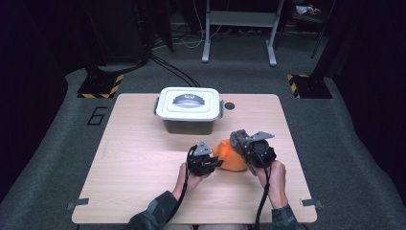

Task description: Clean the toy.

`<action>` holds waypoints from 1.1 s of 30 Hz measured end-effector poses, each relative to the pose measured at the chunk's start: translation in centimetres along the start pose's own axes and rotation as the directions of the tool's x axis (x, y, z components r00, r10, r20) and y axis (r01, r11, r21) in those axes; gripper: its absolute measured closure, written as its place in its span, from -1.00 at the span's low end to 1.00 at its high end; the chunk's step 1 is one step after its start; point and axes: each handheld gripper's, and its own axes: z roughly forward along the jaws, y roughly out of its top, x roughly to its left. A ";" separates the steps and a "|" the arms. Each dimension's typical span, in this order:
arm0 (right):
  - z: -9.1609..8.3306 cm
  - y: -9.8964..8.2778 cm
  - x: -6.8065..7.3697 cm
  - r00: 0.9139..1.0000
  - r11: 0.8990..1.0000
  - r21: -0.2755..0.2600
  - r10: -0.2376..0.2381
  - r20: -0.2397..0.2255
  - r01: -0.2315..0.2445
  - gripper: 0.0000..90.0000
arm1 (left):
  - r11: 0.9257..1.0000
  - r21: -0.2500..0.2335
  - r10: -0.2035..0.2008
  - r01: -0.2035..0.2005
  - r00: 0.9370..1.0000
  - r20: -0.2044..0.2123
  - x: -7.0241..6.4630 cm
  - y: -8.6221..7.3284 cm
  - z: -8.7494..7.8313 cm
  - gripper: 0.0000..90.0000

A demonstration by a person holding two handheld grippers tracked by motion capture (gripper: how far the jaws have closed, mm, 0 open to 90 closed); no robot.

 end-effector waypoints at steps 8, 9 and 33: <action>1.3 -1.4 -2.2 0.997 0.997 0.039 0.067 0.027 -0.068 0.64 | 1.000 0.001 -0.002 0.002 1.000 -0.001 0.1 0.0 0.0 0.75; 1.5 -1.6 -2.5 0.997 0.997 0.042 0.068 0.027 -0.069 0.64 | 1.000 0.001 -0.002 0.002 1.000 0.000 0.1 0.0 0.1 0.75; 4.5 -4.0 -4.9 0.986 0.976 0.140 0.163 0.030 -0.166 0.64 | 1.000 -0.001 -0.006 0.006 1.000 -0.001 0.1 -0.1 0.0 0.75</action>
